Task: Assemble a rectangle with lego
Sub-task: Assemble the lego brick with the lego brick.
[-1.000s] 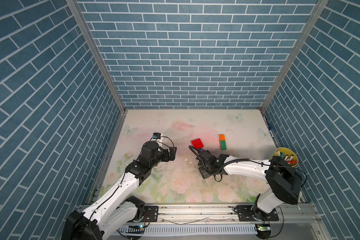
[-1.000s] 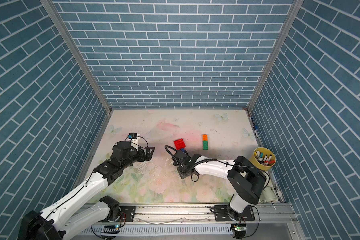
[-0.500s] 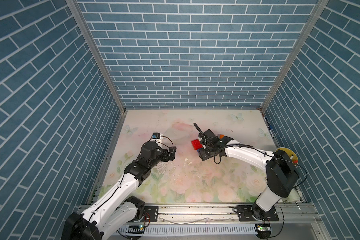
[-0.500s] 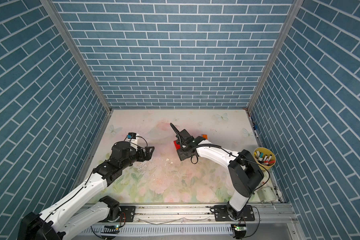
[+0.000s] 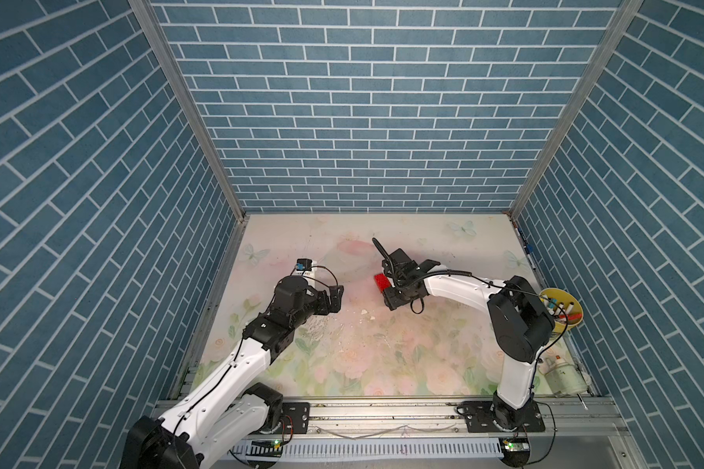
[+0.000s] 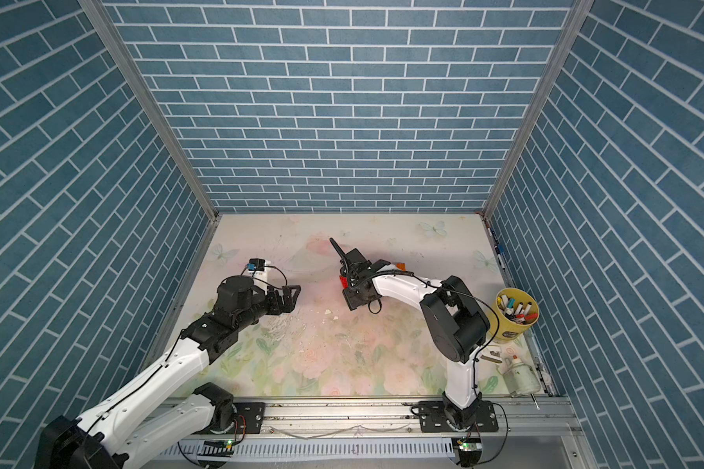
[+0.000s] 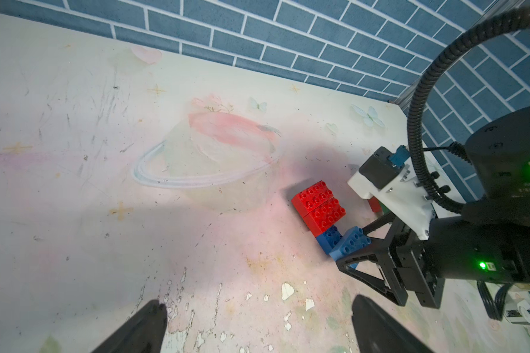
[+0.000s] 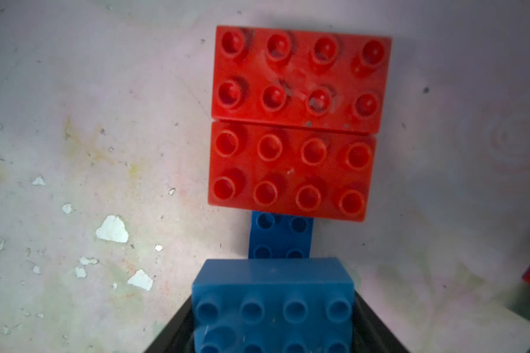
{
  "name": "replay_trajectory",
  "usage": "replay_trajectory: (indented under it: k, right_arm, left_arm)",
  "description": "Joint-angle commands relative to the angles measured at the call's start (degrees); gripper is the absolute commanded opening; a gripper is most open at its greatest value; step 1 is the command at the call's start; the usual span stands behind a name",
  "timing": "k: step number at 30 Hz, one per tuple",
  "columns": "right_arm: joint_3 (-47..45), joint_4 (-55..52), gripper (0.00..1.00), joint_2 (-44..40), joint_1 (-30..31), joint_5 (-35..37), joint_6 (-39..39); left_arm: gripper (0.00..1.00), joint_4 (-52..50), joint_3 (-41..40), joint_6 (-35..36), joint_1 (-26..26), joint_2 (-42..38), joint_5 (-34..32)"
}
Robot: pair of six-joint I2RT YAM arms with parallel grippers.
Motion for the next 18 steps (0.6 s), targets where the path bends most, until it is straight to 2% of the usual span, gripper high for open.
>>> replay_trajectory:
  k: [1, 18]
  right_arm:
    - [2.22, -0.09, 0.43, 1.35, -0.31, 0.17, -2.65]
    - [5.49, -0.35, 0.43, 6.77, -0.63, 0.72, -4.83]
  left_arm:
    - [1.0, 0.93, -0.66, 0.72, 0.95, -0.13, 0.47]
    - [1.0, 1.08, -0.63, 0.72, 1.9, 0.42, 0.98]
